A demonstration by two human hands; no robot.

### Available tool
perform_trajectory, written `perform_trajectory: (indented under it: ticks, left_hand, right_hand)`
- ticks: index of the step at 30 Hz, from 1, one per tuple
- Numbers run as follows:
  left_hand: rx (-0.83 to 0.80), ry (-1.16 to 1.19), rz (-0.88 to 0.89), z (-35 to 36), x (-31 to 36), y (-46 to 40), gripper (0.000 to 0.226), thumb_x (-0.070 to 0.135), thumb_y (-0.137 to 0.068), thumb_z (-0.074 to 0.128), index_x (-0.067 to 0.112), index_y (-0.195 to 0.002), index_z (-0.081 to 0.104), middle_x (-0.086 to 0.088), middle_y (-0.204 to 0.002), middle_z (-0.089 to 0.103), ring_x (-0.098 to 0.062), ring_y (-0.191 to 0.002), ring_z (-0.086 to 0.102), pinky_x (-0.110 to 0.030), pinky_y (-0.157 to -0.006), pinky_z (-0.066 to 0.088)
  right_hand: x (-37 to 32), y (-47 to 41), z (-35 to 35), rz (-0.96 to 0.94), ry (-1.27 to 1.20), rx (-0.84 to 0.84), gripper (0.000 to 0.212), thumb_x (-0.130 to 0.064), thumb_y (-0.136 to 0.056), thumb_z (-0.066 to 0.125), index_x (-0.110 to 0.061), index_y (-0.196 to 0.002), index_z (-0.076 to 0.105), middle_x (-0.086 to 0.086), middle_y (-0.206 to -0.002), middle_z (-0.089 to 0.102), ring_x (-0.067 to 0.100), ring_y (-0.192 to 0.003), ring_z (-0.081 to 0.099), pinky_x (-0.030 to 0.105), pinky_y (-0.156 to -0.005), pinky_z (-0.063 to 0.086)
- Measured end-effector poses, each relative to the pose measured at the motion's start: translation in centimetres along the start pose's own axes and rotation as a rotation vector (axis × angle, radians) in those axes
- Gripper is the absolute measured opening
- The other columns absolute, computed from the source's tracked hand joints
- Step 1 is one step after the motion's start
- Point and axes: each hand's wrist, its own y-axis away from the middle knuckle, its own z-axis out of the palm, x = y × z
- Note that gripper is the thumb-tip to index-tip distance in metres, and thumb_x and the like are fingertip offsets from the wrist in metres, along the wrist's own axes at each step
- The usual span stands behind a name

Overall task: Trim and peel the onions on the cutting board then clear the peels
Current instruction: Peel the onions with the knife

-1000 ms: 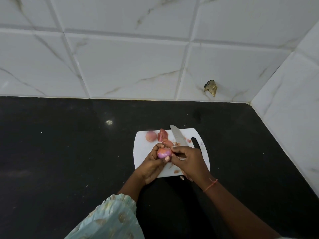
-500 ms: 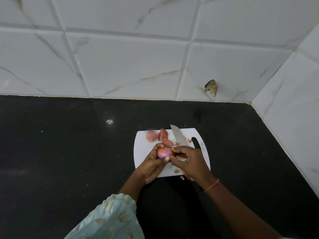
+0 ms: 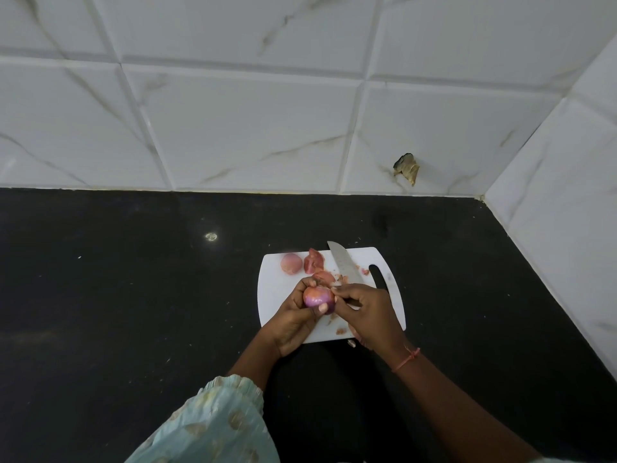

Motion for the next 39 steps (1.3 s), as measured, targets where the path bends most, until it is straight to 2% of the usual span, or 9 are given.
perform_trajectory:
  ticks: [3, 9, 15, 21, 24, 28, 35, 37, 39]
  left_hand:
    - [0.006, -0.006, 0.005, 0.0, -0.1, 0.0, 0.045, -0.008, -0.08, 0.064, 0.015, -0.116, 0.05, -0.012, -0.123, 0.065, -0.025, -0.115, 0.065, -0.033, -0.094, 0.055]
    - [-0.026, 0.016, 0.008, -0.2, -0.1, 0.0, 0.043, -0.01, -0.082, 0.062, 0.015, -0.115, 0.05, -0.014, -0.124, 0.063, -0.026, -0.116, 0.063, -0.034, -0.1, 0.054]
    - [-0.016, -0.007, 0.004, -0.4, -0.1, -0.1, 0.046, -0.008, -0.08, 0.065, 0.016, -0.116, 0.05, -0.013, -0.124, 0.063, -0.027, -0.118, 0.062, -0.036, -0.103, 0.052]
    - [-0.033, -0.01, -0.004, 0.0, -0.1, -0.1, 0.066, 0.007, -0.063, 0.093, 0.016, -0.114, 0.052, -0.013, -0.12, 0.066, -0.026, -0.115, 0.063, -0.034, -0.095, 0.055]
    - [-0.011, 0.026, -0.001, 0.0, 0.1, 0.0, 0.061, 0.002, -0.068, 0.088, 0.015, -0.115, 0.051, -0.014, -0.121, 0.066, -0.026, -0.113, 0.065, -0.034, -0.093, 0.056]
    - [0.011, 0.046, -0.002, 0.3, 0.2, 0.2, 0.044, -0.008, -0.08, 0.064, 0.015, -0.114, 0.049, -0.014, -0.117, 0.067, -0.027, -0.107, 0.067, -0.034, -0.091, 0.058]
    - [0.017, 0.038, 0.0, 0.3, 0.2, 0.3, 0.043, -0.009, -0.08, 0.062, 0.013, -0.114, 0.05, -0.013, -0.113, 0.07, -0.025, -0.106, 0.069, -0.031, -0.087, 0.058]
    - [0.01, 0.036, -0.001, 0.3, 0.2, 0.3, 0.045, -0.007, -0.079, 0.068, 0.013, -0.115, 0.05, -0.013, -0.114, 0.071, -0.025, -0.107, 0.069, -0.031, -0.087, 0.058]
    - [-0.004, 0.038, -0.005, 0.2, 0.1, 0.2, 0.059, -0.001, -0.071, 0.085, 0.013, -0.116, 0.05, -0.014, -0.117, 0.07, -0.026, -0.109, 0.068, -0.033, -0.09, 0.058]
  right_hand:
    - [0.0, 0.0, 0.0, -0.012, 0.019, 0.009, 0.02, -0.004, -0.081, 0.075, -0.008, -0.101, 0.077, -0.006, -0.095, 0.074, 0.001, -0.093, 0.068, 0.021, -0.085, 0.056]
    - [-0.1, 0.2, 0.0, 0.01, -0.046, -0.01, 0.027, -0.012, -0.078, 0.081, -0.009, -0.104, 0.075, -0.011, -0.096, 0.071, 0.001, -0.096, 0.068, 0.017, -0.086, 0.053]
    - [0.1, 0.7, 0.2, 0.012, -0.071, 0.024, 0.022, -0.007, -0.081, 0.078, -0.007, -0.103, 0.075, -0.006, -0.094, 0.071, -0.003, -0.093, 0.067, 0.01, -0.066, 0.053]
    - [0.2, 0.3, 0.3, 0.002, -0.022, 0.032, 0.019, -0.006, -0.084, 0.073, -0.008, -0.103, 0.076, -0.005, -0.095, 0.074, -0.001, -0.091, 0.068, 0.018, -0.081, 0.055]
    - [0.0, 0.5, 0.1, 0.016, -0.046, 0.009, 0.023, -0.009, -0.084, 0.074, -0.011, -0.107, 0.074, -0.007, -0.1, 0.073, 0.0, -0.095, 0.067, 0.02, -0.082, 0.056]
    - [-0.5, 1.0, 0.0, 0.044, -0.122, -0.045, 0.033, -0.014, -0.081, 0.079, -0.017, -0.113, 0.071, -0.013, -0.105, 0.068, -0.002, -0.097, 0.067, 0.022, -0.066, 0.059]
    - [-0.2, 0.8, 0.4, 0.011, -0.052, -0.002, 0.031, -0.01, -0.079, 0.079, -0.01, -0.109, 0.073, -0.012, -0.1, 0.07, -0.003, -0.093, 0.068, 0.014, -0.076, 0.055]
    - [-0.2, 0.8, 0.4, 0.001, -0.046, 0.004, 0.03, -0.009, -0.079, 0.079, -0.01, -0.108, 0.074, -0.012, -0.098, 0.07, -0.003, -0.092, 0.068, 0.014, -0.077, 0.055]
    - [-0.1, 0.8, 0.4, -0.005, -0.043, 0.015, 0.029, -0.009, -0.08, 0.078, -0.01, -0.108, 0.074, -0.01, -0.099, 0.071, -0.002, -0.091, 0.069, 0.015, -0.079, 0.055]
